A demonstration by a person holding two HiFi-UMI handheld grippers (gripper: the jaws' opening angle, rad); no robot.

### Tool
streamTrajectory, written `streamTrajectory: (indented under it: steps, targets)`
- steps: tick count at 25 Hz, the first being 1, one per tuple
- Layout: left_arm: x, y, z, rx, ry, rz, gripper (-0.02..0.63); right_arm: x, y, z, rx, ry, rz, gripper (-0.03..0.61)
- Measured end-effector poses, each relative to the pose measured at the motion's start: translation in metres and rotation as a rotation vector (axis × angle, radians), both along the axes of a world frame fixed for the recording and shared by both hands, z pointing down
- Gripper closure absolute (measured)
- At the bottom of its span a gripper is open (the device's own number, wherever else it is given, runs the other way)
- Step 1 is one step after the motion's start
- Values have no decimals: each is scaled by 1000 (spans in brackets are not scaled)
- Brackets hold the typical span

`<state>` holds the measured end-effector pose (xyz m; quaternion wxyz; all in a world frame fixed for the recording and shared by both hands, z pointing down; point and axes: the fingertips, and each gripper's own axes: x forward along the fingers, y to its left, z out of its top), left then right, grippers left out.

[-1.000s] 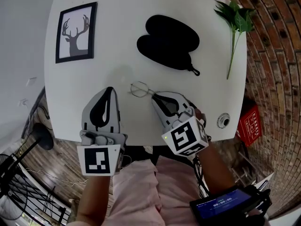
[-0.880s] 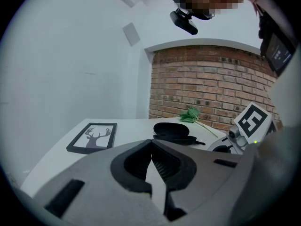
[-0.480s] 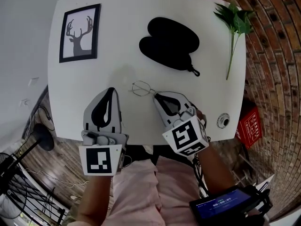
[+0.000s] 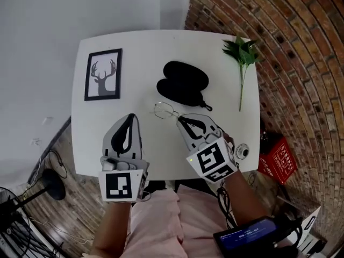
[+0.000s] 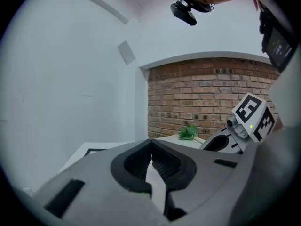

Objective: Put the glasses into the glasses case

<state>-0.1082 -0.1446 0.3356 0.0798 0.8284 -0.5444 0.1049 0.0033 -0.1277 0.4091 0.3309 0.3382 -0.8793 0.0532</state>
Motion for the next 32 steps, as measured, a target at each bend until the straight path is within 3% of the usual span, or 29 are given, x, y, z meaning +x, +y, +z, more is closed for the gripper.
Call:
streamTrajectory:
  steps: [6, 13, 20, 32]
  targets:
    - [15, -18, -41, 124, 3, 37, 609, 16, -35, -50, 104, 31, -2, 561]
    - [22, -33, -67, 177, 9, 40, 609, 29, -59, -77, 149, 56, 2, 561]
    - [25, -44, -62, 174, 22, 24, 609, 35, -76, -69, 142, 84, -10, 561]
    - [33, -61, -26, 98, 8, 9, 609, 47, -84, -8, 27, 120, -43, 561]
